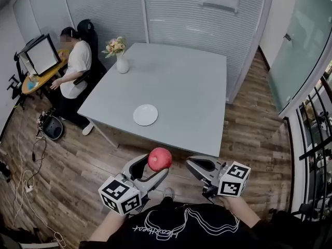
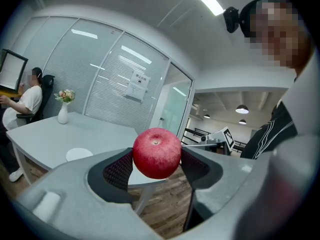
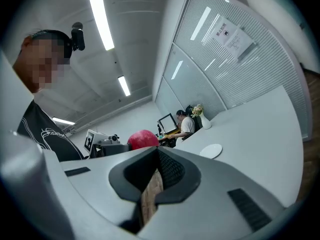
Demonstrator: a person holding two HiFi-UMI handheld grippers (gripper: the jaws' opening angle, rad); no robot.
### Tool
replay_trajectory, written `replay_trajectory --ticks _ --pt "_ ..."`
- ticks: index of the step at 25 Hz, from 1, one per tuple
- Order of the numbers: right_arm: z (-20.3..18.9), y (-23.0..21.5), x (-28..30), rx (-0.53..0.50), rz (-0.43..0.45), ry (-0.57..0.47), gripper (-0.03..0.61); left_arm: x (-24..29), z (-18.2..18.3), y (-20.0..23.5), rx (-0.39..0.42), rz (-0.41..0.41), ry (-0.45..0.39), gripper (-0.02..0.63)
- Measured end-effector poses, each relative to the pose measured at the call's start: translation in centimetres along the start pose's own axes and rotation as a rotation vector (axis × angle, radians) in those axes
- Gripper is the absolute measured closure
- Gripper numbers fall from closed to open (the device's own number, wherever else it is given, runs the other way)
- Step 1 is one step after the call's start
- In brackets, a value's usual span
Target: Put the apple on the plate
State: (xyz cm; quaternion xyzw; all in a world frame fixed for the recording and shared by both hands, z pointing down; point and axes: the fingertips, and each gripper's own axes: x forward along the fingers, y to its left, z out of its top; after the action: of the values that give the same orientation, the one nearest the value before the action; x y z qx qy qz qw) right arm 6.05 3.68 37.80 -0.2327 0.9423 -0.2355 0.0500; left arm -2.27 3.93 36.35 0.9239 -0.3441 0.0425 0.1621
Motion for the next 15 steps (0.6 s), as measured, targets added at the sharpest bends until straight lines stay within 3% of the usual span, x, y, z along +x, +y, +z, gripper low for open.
replay_trajectory --ticks 7,15 --pt "2.4 -5.7 6.0 -0.001 -0.026 0.028 0.571 3.7 1.9 7.6 -0.009 -0.014 0.017 0.304" --pt "3.4 -10.1 11.0 0.02 -0.039 0.033 0.569 6.0 2.5 14.9 -0.008 0.025 0.042 0.304"
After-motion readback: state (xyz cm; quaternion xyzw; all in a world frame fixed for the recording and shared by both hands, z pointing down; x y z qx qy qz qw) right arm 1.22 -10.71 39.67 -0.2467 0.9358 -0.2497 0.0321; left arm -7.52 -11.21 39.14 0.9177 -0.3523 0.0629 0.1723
